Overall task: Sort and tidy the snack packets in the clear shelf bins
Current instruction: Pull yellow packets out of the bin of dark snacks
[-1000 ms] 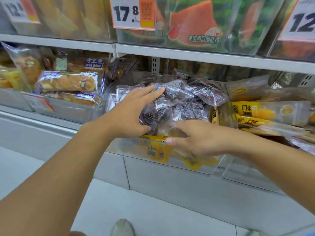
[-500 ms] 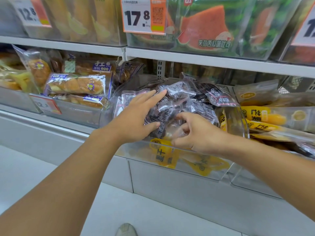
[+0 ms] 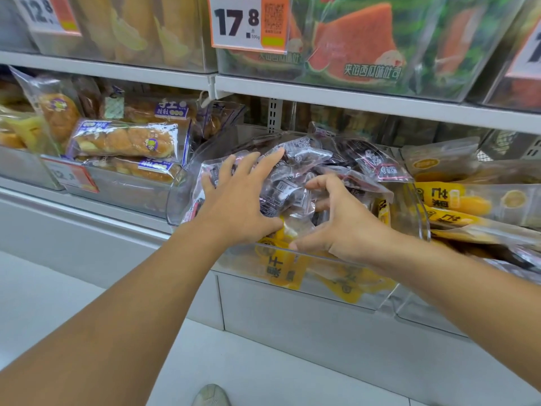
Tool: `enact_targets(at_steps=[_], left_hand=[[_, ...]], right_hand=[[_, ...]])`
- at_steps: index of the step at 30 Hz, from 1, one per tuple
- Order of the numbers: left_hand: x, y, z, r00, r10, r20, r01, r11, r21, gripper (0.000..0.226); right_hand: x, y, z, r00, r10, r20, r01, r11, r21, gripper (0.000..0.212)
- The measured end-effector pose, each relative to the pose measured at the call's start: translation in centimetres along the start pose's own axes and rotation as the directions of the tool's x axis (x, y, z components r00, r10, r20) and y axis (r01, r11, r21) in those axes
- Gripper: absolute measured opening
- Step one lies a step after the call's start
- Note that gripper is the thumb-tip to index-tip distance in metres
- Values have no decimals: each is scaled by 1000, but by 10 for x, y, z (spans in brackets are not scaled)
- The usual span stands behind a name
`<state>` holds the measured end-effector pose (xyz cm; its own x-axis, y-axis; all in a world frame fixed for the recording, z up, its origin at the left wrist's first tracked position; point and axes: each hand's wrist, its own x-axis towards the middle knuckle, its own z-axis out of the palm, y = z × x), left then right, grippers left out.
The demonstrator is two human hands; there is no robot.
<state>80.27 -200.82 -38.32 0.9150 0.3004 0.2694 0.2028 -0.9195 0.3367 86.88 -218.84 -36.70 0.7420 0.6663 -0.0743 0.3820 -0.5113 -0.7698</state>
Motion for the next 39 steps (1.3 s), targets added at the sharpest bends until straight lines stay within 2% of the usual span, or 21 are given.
enact_targets(at_steps=[6,11,16,21,24,27,30,33,35,39], left_hand=[[4,-24,-3,995,96,0,-96,992,-77,108],[4,-26,-10,991,134,2,-132,980,-151,104],[4,-24,-4,992,110,-65,-117,987,-110,105],[5,-22,4,990,91,-105,-98,993,-60,106],[6,-24,2,990,87,-114,-97,992,-79,102],[5,-24,-2,990,90,-105,-106,981,-163,98],[5,-26,-4,988,110,-112,-133,966,-220,94],[5,-28,-4,988,115,-105,-137,964,-227,93],[4,-28,-4,987,113,-114,-137,964,-228,92],[0,-25,-6,988,109,-109,-129,972,-196,93]], right_hand=[[2,7,1,1000,-6,-20,9,990,139,93],[5,0,3,999,49,-5,-49,999,9,105],[11,-5,11,997,25,-79,-23,999,36,135],[19,-3,18,996,35,-86,-28,996,86,137],[16,-1,13,998,21,-59,-14,993,117,130],[3,-4,8,994,14,-107,-5,997,77,116],[-6,-3,9,980,78,-183,-81,997,-10,77],[-3,-8,9,978,195,-78,-203,971,-122,48],[3,-13,7,959,282,-17,-281,948,-147,52],[12,-11,9,938,346,15,-346,936,67,59]])
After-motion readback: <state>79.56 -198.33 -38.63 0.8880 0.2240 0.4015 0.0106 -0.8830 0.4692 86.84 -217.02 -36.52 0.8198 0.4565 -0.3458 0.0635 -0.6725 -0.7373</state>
